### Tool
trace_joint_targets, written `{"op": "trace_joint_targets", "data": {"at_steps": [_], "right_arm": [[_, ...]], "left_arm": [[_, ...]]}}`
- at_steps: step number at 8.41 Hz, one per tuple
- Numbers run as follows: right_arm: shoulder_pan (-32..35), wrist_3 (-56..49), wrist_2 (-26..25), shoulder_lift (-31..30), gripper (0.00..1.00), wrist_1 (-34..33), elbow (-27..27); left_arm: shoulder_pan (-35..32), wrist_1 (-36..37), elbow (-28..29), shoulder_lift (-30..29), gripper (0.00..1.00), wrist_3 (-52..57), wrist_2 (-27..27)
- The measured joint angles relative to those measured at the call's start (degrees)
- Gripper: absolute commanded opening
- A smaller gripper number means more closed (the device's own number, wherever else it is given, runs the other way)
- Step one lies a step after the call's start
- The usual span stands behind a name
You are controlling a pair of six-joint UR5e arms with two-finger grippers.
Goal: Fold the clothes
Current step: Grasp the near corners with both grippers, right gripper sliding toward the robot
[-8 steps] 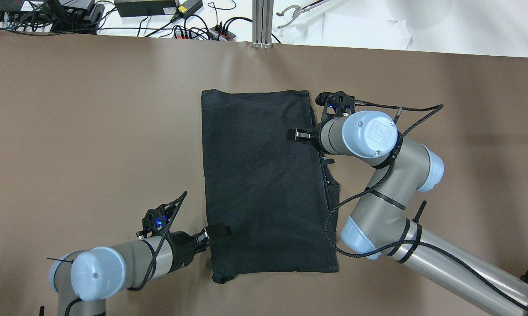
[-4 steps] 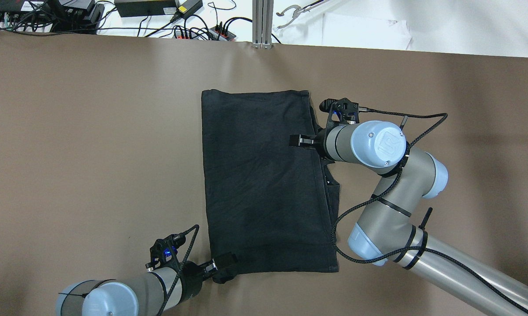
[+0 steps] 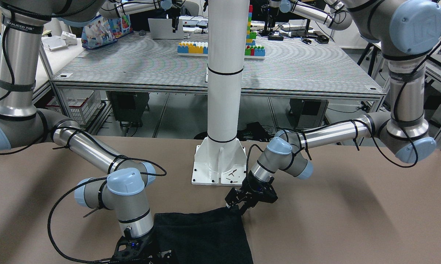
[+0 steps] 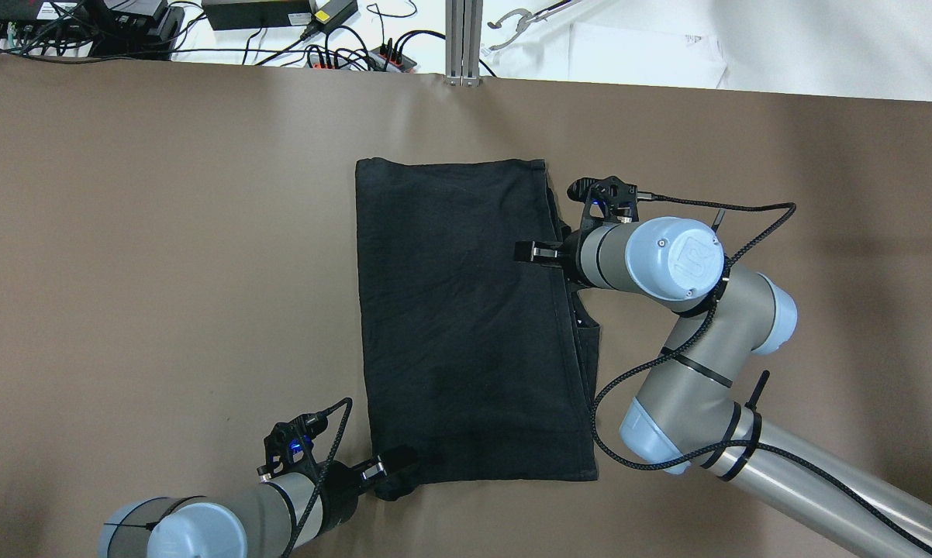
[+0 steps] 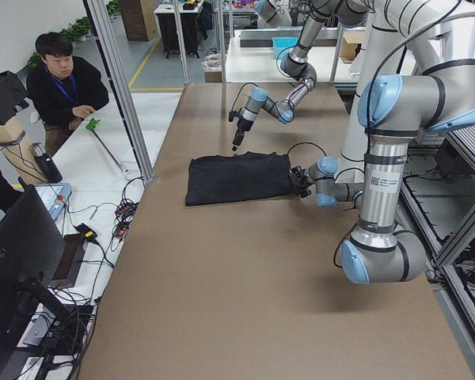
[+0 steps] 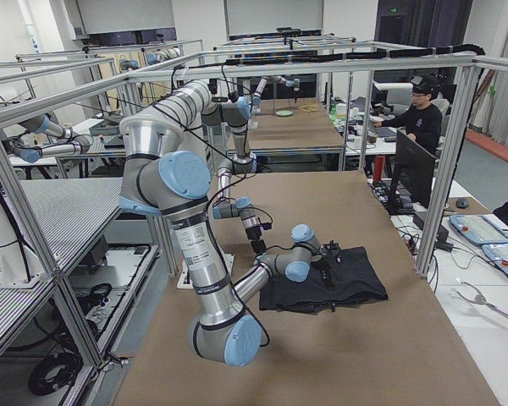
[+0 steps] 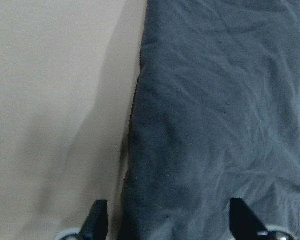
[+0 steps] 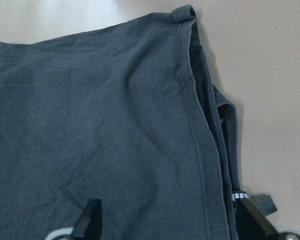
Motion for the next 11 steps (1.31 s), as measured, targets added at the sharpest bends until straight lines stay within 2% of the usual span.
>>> {"op": "trace_joint_targets", "data": {"at_steps": [2,3,8,11], "right_arm": [[0.0,-0.2,0.0,-0.3,0.94,0.0,0.4],[0.0,-0.4,0.0,-0.3,0.94,0.0,0.4],[-0.9,2.8,0.0,-2.0,0.91,-0.2,1.1],[-4.2,21.1,-0.3,-9.0,0.91,-0.1,5.9]], "left_arm": [[0.0,0.0,0.0,0.2,0.19,0.0,0.2],[0.0,0.0,-0.2,0.1,0.0,0.1,0.1],[0.0,-0.2,-0.4,-0.1,0.0,0.6,0.3],[0.0,-0.1,-0.2,-0.1,0.0,0.9,0.4]]}}
